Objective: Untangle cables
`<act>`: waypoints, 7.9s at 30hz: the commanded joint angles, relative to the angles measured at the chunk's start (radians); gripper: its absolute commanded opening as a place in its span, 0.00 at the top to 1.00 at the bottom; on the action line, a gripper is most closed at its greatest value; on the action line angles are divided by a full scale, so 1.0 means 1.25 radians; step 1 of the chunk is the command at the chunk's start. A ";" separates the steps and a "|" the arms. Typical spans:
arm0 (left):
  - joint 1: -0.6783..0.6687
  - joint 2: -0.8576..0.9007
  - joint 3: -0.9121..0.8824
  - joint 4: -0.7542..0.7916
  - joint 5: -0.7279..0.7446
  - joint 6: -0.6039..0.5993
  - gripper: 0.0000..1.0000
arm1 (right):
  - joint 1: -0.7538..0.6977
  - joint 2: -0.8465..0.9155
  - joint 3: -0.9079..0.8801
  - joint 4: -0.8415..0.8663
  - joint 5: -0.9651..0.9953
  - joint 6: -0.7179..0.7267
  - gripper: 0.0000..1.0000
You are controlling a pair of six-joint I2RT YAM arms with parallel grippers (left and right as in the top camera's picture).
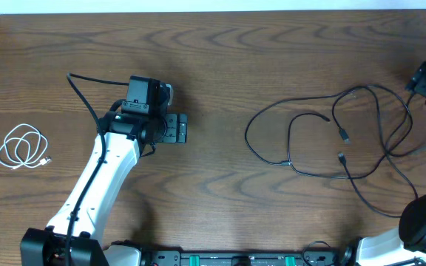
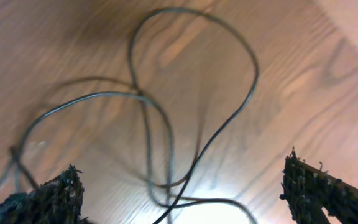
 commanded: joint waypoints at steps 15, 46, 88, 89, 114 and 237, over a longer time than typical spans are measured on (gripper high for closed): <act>0.000 -0.006 0.005 -0.002 -0.005 -0.005 0.11 | 0.094 -0.001 0.000 -0.073 -0.307 -0.120 0.01; 0.000 -0.006 0.005 -0.002 -0.005 -0.005 0.11 | 0.504 -0.001 -0.431 0.256 -0.305 0.085 0.10; 0.000 -0.006 0.005 -0.002 -0.005 -0.005 0.11 | 0.506 -0.008 -0.061 0.261 -0.411 0.039 0.99; 0.000 -0.006 0.005 -0.002 -0.005 -0.005 0.11 | 0.505 -0.008 0.000 0.250 -0.411 0.039 0.99; 0.000 -0.006 0.005 -0.002 -0.005 -0.005 0.11 | 0.506 0.000 0.291 0.151 -0.360 -0.009 0.99; -0.179 0.003 0.005 0.738 0.120 -0.315 0.93 | 0.645 0.108 0.290 0.345 -0.568 0.108 0.79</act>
